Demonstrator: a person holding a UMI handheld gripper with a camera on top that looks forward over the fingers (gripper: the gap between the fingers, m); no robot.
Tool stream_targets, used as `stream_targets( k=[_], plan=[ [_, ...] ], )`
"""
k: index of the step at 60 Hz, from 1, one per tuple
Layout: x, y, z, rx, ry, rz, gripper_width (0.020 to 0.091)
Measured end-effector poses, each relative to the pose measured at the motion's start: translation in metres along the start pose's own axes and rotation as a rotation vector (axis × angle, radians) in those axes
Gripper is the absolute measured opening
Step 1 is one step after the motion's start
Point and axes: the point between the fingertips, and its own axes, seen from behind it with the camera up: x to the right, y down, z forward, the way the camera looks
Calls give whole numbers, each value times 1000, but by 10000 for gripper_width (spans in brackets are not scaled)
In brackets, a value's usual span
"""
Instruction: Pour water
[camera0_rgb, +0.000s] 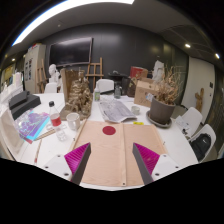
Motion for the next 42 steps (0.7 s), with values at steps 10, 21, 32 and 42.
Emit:
stream_targets(
  k=[10, 21, 32, 42],
  plan=[
    [-111, -2, 29, 15, -73, -14, 853],
    [-223, -9, 80, 82, -141, -10, 858],
    [-285, -18, 152, 143, -141, 12, 855],
    [-301, -25, 222, 180, -93, 56, 819]
  ],
)
